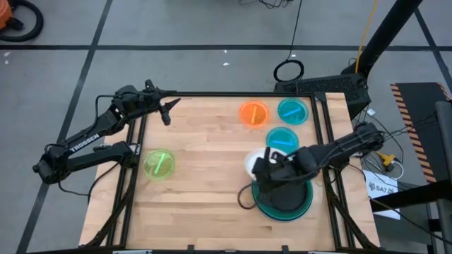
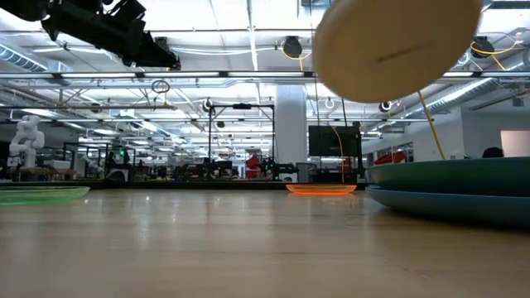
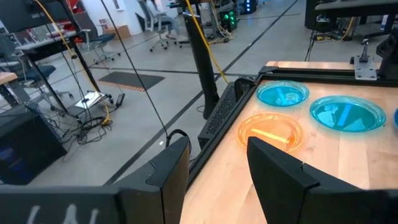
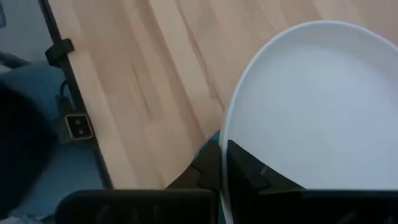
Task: Stack plastic plates
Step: Stack the white plate on top of the black plate
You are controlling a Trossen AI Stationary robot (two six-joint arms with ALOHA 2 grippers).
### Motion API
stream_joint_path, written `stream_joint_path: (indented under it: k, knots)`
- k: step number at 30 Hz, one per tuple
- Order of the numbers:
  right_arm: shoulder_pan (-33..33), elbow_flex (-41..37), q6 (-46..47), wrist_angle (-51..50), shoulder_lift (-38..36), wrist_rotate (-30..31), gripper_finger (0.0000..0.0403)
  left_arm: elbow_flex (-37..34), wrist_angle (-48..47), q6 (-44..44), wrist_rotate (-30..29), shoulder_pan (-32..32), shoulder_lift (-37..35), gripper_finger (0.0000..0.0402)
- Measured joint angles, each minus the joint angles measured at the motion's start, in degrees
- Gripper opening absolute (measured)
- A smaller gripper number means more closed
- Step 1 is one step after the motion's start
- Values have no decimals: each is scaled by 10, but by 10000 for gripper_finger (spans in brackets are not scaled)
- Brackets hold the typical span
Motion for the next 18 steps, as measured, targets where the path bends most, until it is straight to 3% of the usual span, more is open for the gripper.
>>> stream_joint_path:
  k: [7, 18]
  knots:
    - [40, -16, 82, -22, -5, 43, 5, 0, 0, 2, 0, 0, 0, 170]
    - [96, -115, 234, -17, -5, 26, 5, 0, 0, 3, 0, 0, 0, 170]
